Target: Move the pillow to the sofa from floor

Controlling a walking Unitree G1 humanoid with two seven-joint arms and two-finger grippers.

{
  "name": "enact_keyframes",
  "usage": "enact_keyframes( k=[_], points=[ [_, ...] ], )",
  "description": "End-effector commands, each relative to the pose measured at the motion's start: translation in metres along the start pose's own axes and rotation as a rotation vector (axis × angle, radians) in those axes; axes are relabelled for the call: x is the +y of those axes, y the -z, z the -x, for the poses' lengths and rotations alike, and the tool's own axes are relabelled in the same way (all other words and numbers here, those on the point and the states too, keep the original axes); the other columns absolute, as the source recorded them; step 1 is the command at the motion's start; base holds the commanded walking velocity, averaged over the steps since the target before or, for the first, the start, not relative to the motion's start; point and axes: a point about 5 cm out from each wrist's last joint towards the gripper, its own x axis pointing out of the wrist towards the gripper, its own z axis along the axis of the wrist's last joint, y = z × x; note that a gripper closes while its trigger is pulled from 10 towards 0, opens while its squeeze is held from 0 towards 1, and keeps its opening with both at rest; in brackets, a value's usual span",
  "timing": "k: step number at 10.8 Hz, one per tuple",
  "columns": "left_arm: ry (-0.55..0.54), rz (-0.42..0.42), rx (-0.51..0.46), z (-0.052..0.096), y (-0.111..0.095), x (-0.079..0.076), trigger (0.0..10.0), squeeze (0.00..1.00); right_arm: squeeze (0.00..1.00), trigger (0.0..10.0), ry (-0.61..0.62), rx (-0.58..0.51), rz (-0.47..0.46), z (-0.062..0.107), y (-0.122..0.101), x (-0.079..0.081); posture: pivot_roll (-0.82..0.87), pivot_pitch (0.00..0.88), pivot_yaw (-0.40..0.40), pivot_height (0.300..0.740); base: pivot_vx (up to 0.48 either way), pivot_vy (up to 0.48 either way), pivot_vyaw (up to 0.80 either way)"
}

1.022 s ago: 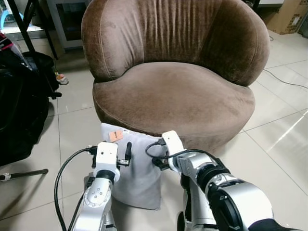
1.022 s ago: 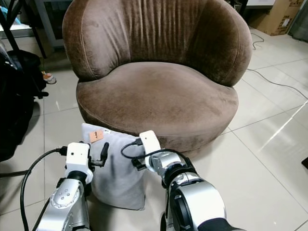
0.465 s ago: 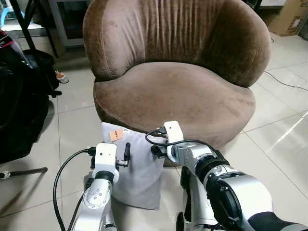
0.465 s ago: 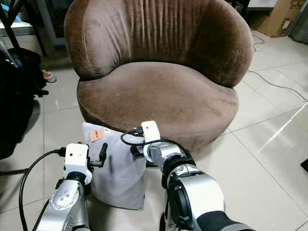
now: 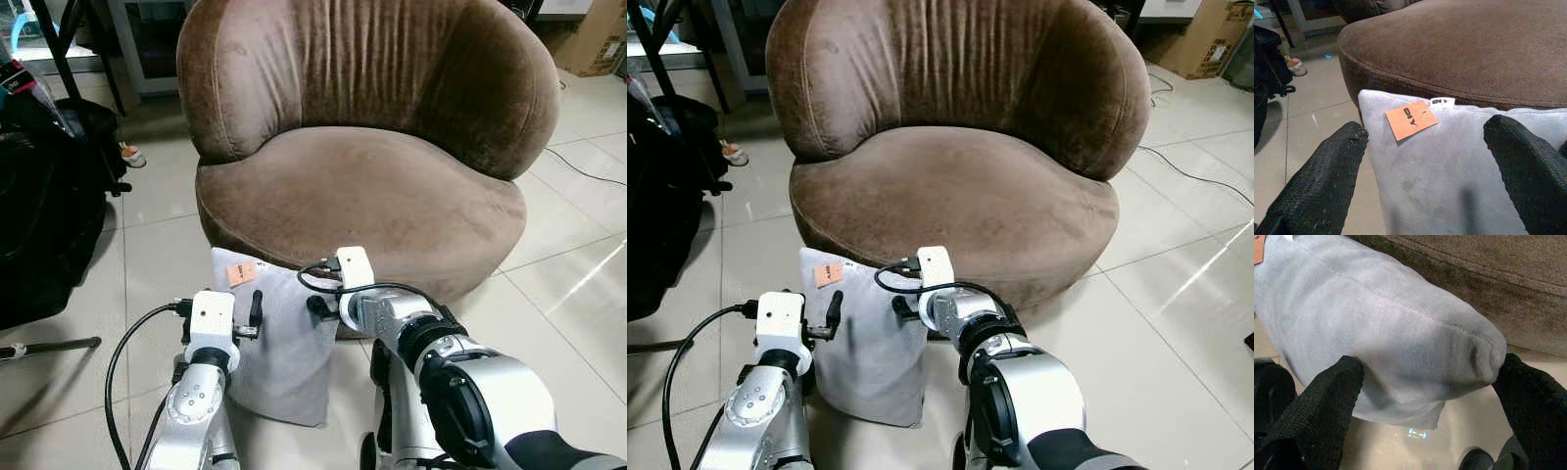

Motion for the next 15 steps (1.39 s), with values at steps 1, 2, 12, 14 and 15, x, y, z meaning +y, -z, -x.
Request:
enact_keyframes(
  k=[1, 2, 12, 14, 15],
  points=[
    [-0.006, 0.002, -0.005, 0.0015, -0.0015, -0.0001, 10.0, 0.00, 0.00, 10.0, -0.085, 0.007, 0.022, -0.0037, -0.0011, 0.0413, 0.04, 0.000, -0.103, 0.435, 0.000, 0.000, 0.00],
    [-0.007, 0.001, -0.004, 0.0025, -0.0013, 0.0000, 10.0, 0.00, 0.00, 10.0, -0.084, 0.013, 0.013, -0.0040, 0.0003, 0.0421, 0.05, 0.000, -0.108, 0.435, 0.000, 0.000, 0.00],
    [-0.021, -0.001, -0.001, 0.0091, -0.0032, 0.0025, 10.0, 0.00, 1.00, 10.0, -0.054, 0.006, -0.003, -0.0049, 0.0025, 0.0427, 0.06, 0.000, -0.117, 0.435, 0.000, 0.000, 0.00],
    [-0.021, -0.001, 0.003, 0.0097, -0.0033, 0.0025, 10.0, 0.00, 1.00, 10.0, -0.044, -0.001, 0.002, -0.0050, 0.0025, 0.0397, 0.06, 0.000, -0.117, 0.435, 0.000, 0.000, 0.00],
    [-0.020, -0.001, 0.003, 0.0096, -0.0034, 0.0018, 10.0, 0.00, 1.00, 10.0, -0.030, -0.003, 0.005, -0.0049, 0.0024, 0.0370, 0.06, 0.000, -0.116, 0.435, 0.000, 0.000, 0.00]
  ],
)
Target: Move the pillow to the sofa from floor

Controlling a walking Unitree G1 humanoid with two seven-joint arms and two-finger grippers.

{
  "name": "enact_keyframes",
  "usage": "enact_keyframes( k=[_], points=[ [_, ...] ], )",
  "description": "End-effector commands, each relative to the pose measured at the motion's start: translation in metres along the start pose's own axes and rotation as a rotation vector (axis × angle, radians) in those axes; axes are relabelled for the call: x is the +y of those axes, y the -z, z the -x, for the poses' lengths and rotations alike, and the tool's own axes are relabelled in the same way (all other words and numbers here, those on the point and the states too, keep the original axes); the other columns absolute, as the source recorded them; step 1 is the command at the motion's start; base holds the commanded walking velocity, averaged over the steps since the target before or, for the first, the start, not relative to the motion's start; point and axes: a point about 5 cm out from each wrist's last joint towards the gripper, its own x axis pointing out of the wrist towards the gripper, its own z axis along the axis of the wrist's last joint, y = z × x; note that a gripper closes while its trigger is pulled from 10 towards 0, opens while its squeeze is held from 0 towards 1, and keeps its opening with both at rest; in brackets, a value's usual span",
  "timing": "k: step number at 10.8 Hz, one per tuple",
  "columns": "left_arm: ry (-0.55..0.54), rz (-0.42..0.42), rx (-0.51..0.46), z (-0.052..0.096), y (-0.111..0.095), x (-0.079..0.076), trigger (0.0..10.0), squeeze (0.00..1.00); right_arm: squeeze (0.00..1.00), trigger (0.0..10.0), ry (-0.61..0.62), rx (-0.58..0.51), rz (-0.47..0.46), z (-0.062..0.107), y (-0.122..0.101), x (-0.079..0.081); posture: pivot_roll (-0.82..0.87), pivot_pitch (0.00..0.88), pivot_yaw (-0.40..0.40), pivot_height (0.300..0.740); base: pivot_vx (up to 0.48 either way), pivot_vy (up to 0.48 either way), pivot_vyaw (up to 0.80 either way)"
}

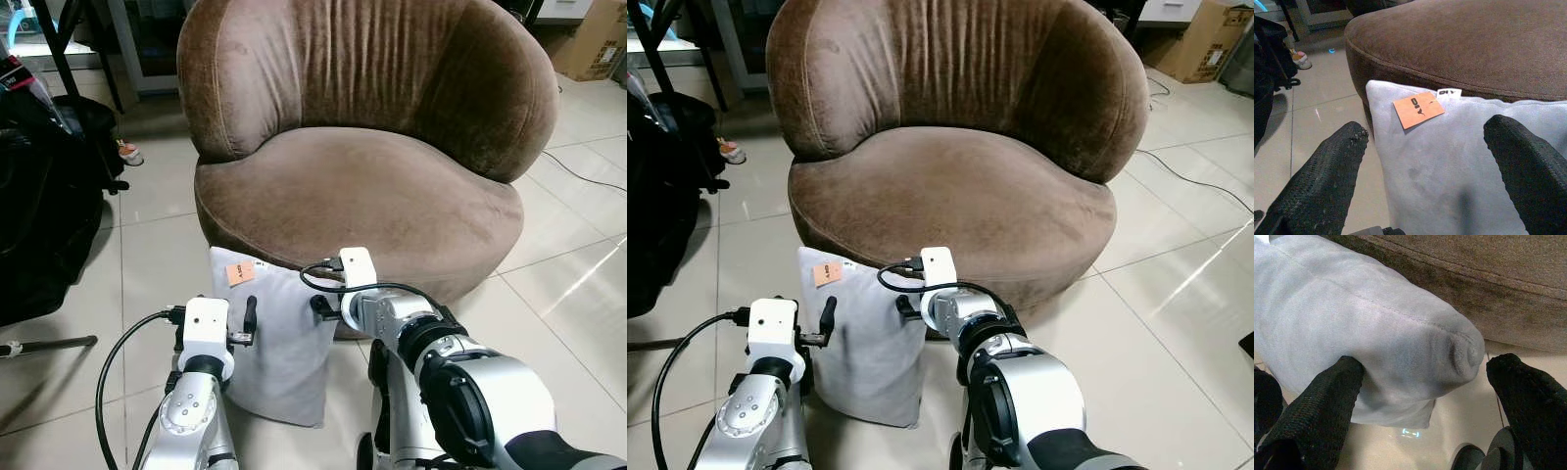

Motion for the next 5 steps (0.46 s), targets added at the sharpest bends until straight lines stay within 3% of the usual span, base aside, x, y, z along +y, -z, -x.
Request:
enact_keyframes(
  k=[1, 2, 3, 4, 5],
  points=[
    [0.002, -0.001, -0.012, 0.0002, -0.0043, -0.0025, 10.0, 0.00, 1.00, 10.0, -0.058, -0.002, 0.043, -0.0031, 0.0040, 0.0346, 0.06, 0.000, -0.117, 0.435, 0.000, 0.000, 0.00],
    [0.002, -0.001, -0.012, 0.0004, -0.0042, -0.0026, 10.0, 0.00, 1.00, 10.0, -0.042, 0.002, 0.060, -0.0033, 0.0056, 0.0305, 0.06, 0.000, -0.117, 0.435, 0.000, 0.000, 0.00],
    [0.003, -0.001, -0.011, 0.0004, -0.0043, -0.0028, 10.0, 0.00, 1.00, 0.0, -0.049, 0.008, 0.049, -0.0033, 0.0061, 0.0311, 0.06, 0.000, -0.117, 0.435, 0.000, 0.000, 0.00],
    [0.005, -0.001, -0.012, 0.0003, -0.0045, -0.0030, 10.0, 0.00, 0.00, 0.0, -0.056, 0.005, 0.039, -0.0032, 0.0053, 0.0326, 0.06, 0.000, -0.118, 0.435, 0.000, 0.000, 0.00],
    [0.005, 0.000, -0.012, 0.0004, -0.0046, -0.0031, 10.0, 0.00, 0.00, 0.0, -0.047, 0.003, 0.038, -0.0032, 0.0052, 0.0321, 0.06, 0.000, -0.118, 0.435, 0.000, 0.000, 0.00]
  ],
)
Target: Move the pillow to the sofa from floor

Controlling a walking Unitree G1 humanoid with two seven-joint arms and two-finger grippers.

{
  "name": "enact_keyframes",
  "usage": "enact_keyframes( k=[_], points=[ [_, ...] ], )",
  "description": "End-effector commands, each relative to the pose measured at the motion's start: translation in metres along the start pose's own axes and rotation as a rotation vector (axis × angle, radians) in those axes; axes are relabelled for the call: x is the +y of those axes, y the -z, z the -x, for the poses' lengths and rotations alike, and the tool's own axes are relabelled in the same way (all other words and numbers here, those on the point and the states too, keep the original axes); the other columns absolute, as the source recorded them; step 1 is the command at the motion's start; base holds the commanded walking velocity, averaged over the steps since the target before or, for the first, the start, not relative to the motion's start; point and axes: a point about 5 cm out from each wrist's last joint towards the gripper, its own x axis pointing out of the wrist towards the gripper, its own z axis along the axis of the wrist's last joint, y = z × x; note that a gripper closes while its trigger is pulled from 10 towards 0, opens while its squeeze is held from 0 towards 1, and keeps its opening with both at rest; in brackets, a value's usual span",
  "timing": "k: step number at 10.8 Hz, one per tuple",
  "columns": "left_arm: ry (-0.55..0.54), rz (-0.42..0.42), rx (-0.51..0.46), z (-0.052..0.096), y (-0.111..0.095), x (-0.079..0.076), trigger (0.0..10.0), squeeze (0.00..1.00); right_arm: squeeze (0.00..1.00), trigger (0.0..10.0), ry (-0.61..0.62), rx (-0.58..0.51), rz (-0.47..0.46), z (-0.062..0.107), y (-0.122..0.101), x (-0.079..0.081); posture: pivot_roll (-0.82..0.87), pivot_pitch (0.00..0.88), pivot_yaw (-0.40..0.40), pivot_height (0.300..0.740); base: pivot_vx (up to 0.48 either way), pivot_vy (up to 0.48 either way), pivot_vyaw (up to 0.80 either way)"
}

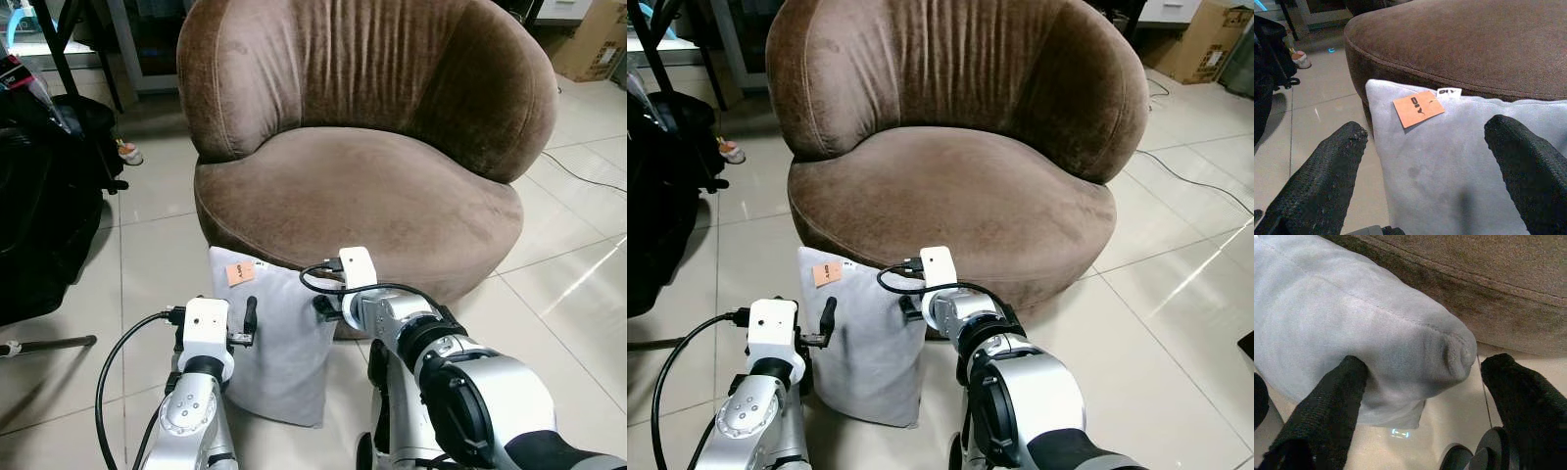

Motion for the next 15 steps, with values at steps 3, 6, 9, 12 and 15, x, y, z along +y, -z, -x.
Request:
enact_keyframes(
  k=[3, 6, 9, 12, 15],
  points=[
    [0.003, -0.001, -0.009, 0.000, -0.004, -0.003, 10.0, 0.00, 0.00, 0.0, -0.060, 0.002, -0.001, -0.003, 0.005, 0.030, 0.06, 0.000, -0.119, 0.435, 0.000, 0.000, 0.00],
    [0.007, 0.002, -0.008, 0.000, -0.004, -0.004, 10.0, 0.00, 0.00, 0.0, -0.036, -0.001, 0.010, -0.003, 0.005, 0.022, 0.06, 0.000, -0.117, 0.435, 0.000, 0.000, 0.00],
    [0.013, 0.003, -0.007, 0.000, -0.004, -0.005, 10.0, 0.00, 0.00, 0.0, -0.029, 0.000, 0.014, -0.003, 0.007, 0.021, 0.05, 0.000, -0.118, 0.435, 0.000, 0.000, 0.00],
    [0.010, 0.004, -0.004, 0.000, -0.004, -0.004, 10.0, 0.00, 0.00, 0.0, -0.015, -0.004, 0.022, -0.003, 0.006, 0.017, 0.05, 0.000, -0.119, 0.435, 0.000, 0.000, 0.00],
    [0.012, 0.003, -0.006, -0.001, -0.004, -0.005, 10.0, 0.00, 0.00, 0.0, -0.011, -0.015, 0.027, -0.002, 0.004, 0.015, 0.05, 0.000, -0.118, 0.435, 0.000, 0.000, 0.00]
  ],
)
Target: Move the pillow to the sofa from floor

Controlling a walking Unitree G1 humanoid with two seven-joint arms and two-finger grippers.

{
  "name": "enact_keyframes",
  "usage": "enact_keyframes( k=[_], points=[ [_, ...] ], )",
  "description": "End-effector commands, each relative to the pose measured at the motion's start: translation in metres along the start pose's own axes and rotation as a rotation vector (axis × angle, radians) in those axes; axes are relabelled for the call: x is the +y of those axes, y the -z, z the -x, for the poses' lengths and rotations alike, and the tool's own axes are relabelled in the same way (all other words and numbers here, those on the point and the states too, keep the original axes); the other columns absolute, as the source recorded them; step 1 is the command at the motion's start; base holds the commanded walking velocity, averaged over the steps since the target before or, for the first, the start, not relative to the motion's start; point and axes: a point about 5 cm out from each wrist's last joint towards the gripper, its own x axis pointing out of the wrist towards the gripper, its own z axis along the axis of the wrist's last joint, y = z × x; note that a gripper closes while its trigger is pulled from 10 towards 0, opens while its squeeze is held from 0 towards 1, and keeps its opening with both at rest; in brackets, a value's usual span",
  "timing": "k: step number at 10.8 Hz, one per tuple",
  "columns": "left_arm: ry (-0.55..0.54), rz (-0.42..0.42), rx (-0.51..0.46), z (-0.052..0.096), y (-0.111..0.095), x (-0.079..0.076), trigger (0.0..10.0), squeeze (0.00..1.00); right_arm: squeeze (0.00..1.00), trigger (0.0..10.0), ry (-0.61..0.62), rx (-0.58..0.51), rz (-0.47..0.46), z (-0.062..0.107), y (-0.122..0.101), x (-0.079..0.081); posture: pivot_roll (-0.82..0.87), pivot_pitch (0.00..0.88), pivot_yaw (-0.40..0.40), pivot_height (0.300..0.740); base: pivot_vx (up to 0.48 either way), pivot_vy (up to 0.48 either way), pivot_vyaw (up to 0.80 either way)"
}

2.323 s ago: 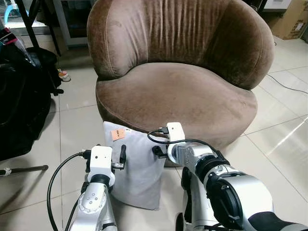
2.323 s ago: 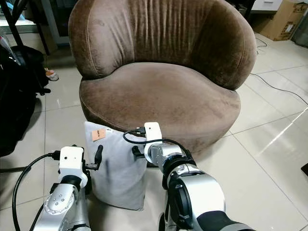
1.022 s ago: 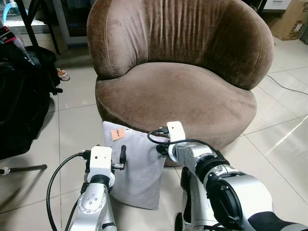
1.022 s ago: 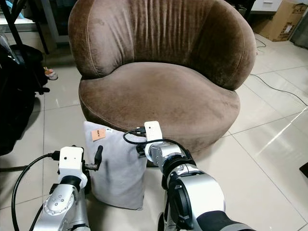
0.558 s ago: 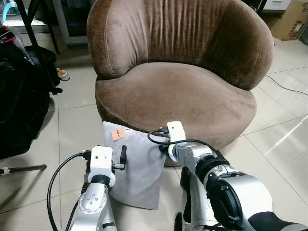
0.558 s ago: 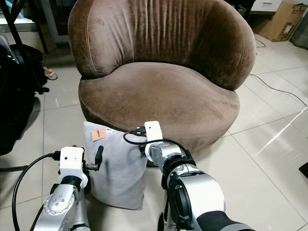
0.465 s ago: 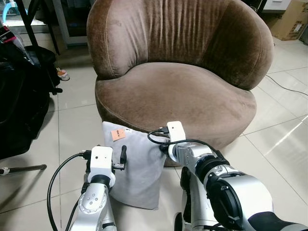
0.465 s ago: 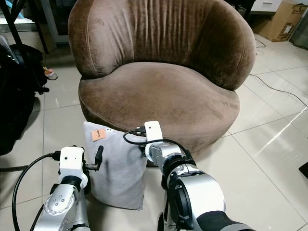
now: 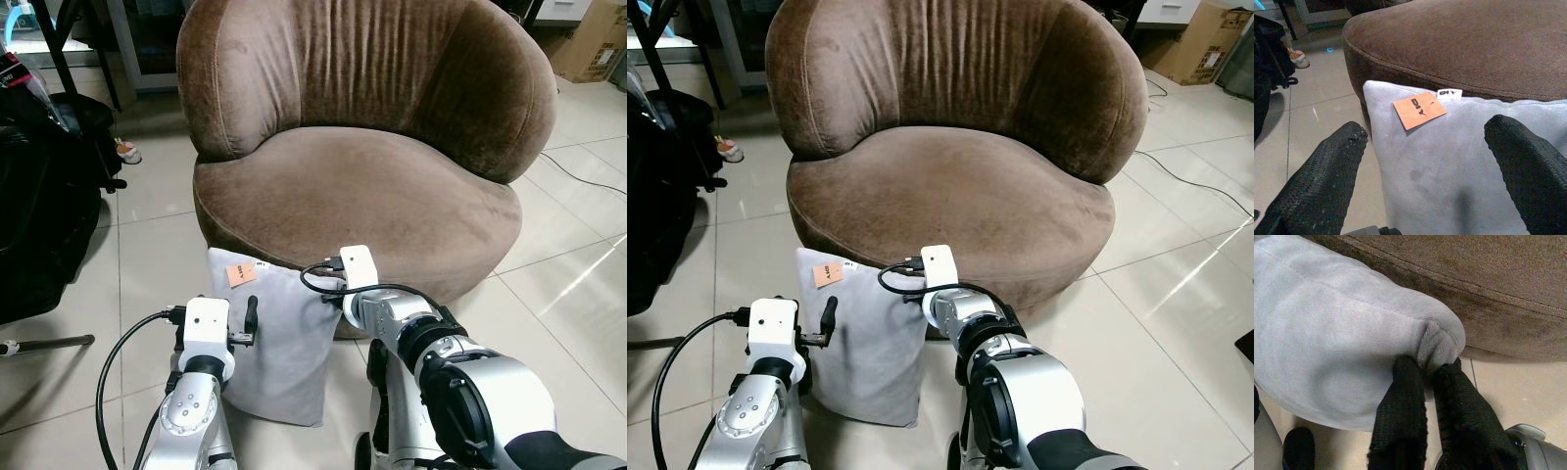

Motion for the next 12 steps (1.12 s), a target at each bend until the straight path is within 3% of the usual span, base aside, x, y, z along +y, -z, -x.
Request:
enact_keyframes(
  k=[1, 12],
  points=[
    [0.010, 0.000, -0.004, -0.0018, -0.0026, -0.0038, 10.0, 0.00, 0.00, 0.0, -0.028, 0.005, 0.006, -0.0019, 0.0053, 0.0167, 0.05, 0.000, -0.118, 0.435, 0.000, 0.000, 0.00],
    [0.026, -0.011, 0.004, -0.0029, -0.0006, -0.0062, 10.0, 0.00, 0.00, 0.0, -0.011, 0.007, 0.041, -0.0023, 0.0089, 0.0088, 0.04, 0.000, -0.108, 0.435, 0.000, 0.000, 0.00]
  ],
)
